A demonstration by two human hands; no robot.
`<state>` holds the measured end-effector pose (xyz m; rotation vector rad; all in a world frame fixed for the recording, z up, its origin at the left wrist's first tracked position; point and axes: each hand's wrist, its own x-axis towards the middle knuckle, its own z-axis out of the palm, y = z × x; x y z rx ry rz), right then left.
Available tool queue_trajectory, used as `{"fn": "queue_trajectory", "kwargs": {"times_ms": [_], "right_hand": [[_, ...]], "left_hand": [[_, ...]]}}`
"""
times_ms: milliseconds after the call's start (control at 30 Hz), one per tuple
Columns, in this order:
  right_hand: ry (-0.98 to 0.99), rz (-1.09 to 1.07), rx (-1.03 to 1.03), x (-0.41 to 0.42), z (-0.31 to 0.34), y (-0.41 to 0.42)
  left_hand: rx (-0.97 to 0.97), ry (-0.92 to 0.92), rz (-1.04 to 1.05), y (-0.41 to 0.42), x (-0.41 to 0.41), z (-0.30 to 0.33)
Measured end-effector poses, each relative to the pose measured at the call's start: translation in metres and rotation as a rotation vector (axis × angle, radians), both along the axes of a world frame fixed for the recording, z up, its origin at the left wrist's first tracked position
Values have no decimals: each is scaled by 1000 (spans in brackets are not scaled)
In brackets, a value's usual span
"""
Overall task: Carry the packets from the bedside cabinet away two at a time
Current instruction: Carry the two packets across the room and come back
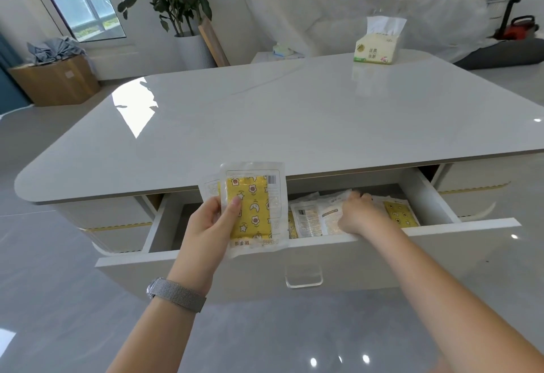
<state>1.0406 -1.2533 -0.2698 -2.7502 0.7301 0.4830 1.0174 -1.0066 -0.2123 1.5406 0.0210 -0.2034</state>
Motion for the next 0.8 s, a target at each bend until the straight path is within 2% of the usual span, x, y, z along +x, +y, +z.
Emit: {"fn": "queue_trajectory", "kwargs": {"times_ms": [67, 167, 200, 267, 333, 367, 433, 567, 600, 667, 733, 800], "right_hand": [[-38, 44, -66, -2, 2, 1], [-368, 165, 14, -11, 6, 2], [-518, 200, 123, -15, 10, 4], [-687, 198, 567, -26, 22, 18], [-639, 181, 1080, -36, 35, 37], [-588, 202, 1196, -39, 38, 47], [-565, 267, 1284, -40, 42, 66], [-671, 208, 1254, -26, 40, 79], [-656, 191, 1257, -21, 39, 75], [-569, 192, 1265, -13, 40, 61], [-400, 198, 1292, -4, 45, 43], [-160, 166, 1242, 5, 48, 23]], "left_hand": [[-66, 26, -24, 0, 0, 2], [-124, 35, -36, 1, -1, 3], [-126, 24, -36, 1, 0, 3], [-121, -4, -43, 0, 0, 1], [-107, -45, -56, -3, 0, -1], [-81, -72, -56, -5, -1, -3], [-39, -133, -54, -8, -2, -6], [-22, -252, -134, -7, -2, -6], [51, -309, -157, -3, -1, -7], [327, -481, -182, 7, 0, -9], [697, -611, -193, 17, 2, -10], [1063, -616, -266, 24, 5, -14]]}}
